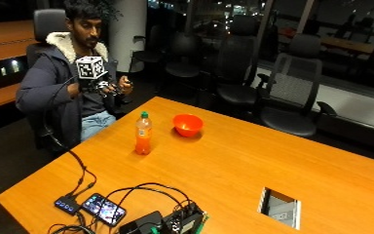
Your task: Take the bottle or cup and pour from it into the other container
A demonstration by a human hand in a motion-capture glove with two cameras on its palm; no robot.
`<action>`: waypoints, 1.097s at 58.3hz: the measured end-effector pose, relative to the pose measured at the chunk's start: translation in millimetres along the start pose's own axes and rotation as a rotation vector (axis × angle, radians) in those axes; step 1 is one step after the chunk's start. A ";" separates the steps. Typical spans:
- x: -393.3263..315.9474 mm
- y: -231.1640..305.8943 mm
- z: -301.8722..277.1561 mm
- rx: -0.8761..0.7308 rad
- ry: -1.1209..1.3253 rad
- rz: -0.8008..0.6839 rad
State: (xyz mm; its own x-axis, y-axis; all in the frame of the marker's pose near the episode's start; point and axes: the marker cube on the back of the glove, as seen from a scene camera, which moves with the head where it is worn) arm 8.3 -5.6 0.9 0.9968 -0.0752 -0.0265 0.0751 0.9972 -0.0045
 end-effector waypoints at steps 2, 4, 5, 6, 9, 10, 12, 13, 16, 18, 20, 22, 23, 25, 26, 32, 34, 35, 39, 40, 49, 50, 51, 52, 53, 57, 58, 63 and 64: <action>-1.5 -1.1 0.3 0.000 -0.028 0.062; 3.6 -3.5 0.7 0.002 -0.028 0.080; 7.8 -5.2 0.9 0.003 -0.027 0.087; 12.9 -7.2 1.3 0.003 -0.027 0.096; 30.9 -13.3 4.4 0.002 -0.034 0.135; 36.3 -14.9 5.9 0.001 -0.038 0.149; 45.6 -17.4 9.5 -0.001 -0.048 0.176; 50.3 -18.8 11.4 -0.002 -0.055 0.189; 66.5 -24.8 17.5 -0.005 -0.084 0.225; 78.5 -29.8 22.2 -0.008 -0.105 0.242; 89.2 -34.6 28.4 -0.006 -0.121 0.253; 96.3 -38.9 36.3 0.006 -0.140 0.267; 99.0 -41.1 40.4 0.012 -0.156 0.276; 106.6 -47.0 47.7 0.025 -0.193 0.293; 111.8 -50.7 50.8 0.030 -0.212 0.300; 138.2 -74.9 71.3 0.064 -0.349 0.353; 145.8 -84.0 80.3 0.084 -0.409 0.364; 148.7 -88.2 84.8 0.094 -0.439 0.370; 157.6 -104.2 98.1 0.133 -0.581 0.387; 159.6 -107.8 100.9 0.139 -0.618 0.390; 177.3 -145.7 123.3 0.221 -0.928 0.416; 178.5 -149.7 125.3 0.227 -0.962 0.417; 179.3 -153.5 127.5 0.231 -0.994 0.415; 180.3 -157.3 129.6 0.235 -1.025 0.411; 181.6 -161.4 131.4 0.240 -1.054 0.407; 183.5 -176.9 138.0 0.254 -1.164 0.381; 182.4 -179.9 140.0 0.255 -1.190 0.371; 175.7 -192.6 149.7 0.259 -1.290 0.313; 174.3 -194.7 151.5 0.260 -1.304 0.300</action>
State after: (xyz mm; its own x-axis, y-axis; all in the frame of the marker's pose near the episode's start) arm 171.5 -212.4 148.5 0.2653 0.0556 0.9626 -0.2885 0.9572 0.0243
